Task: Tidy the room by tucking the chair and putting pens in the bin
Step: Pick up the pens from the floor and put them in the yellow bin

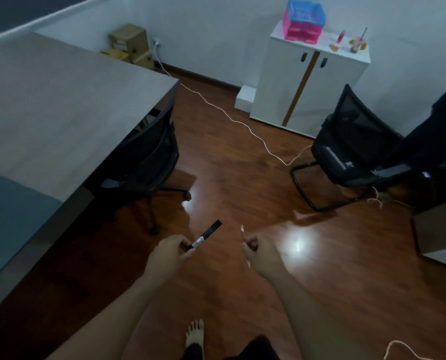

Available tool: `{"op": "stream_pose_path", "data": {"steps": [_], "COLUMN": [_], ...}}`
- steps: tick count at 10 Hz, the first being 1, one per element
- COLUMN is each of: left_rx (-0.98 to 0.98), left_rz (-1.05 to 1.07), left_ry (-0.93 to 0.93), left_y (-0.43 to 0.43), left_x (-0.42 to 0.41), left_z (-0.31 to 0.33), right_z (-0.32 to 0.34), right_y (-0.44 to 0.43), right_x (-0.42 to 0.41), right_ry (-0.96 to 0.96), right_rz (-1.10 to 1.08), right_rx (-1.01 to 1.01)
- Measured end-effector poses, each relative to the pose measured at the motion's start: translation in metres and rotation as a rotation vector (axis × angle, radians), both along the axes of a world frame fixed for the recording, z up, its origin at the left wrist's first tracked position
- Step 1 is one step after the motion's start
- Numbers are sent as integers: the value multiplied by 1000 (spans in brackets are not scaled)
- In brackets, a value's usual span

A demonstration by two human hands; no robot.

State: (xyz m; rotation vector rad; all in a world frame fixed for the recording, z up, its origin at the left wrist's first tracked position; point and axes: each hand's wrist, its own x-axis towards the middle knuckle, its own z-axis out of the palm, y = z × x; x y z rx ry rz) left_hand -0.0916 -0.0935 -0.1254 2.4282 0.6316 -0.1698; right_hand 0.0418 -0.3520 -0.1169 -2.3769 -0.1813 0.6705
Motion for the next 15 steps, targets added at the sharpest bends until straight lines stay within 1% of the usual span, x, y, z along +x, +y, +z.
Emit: {"op": "stream_pose_path", "data": {"steps": [1, 2, 4, 5, 9, 10, 12, 13, 15], "left_rx": [-16, -84, -218, -200, -89, -61, -64, -69, -85], "left_rz": [57, 153, 450, 567, 954, 1057, 1262, 1347, 1382], "left_ry": [-36, -53, -142, -192, -218, -238, -285, -312, -345], "left_y": [30, 64, 115, 141, 226, 238, 268, 296, 381], "left_x": [-15, -35, -72, -86, -118, -134, -172, -191, -235], "left_z": [11, 7, -13, -20, 18, 22, 26, 18, 3], "right_z": [-15, -17, 6, 7, 5, 4, 6, 4, -2], "right_y": [40, 83, 183, 234, 436, 478, 551, 598, 690], "right_x": [0, 1, 0, 5, 19, 7, -28, -44, -78], "right_ry": [-15, -22, -22, -31, 36, 35, 50, 62, 57], "right_rz": [84, 172, 383, 487, 875, 964, 1153, 1179, 1203], "right_rx": [-21, -46, -6, 12, 92, 118, 118, 128, 127]}}
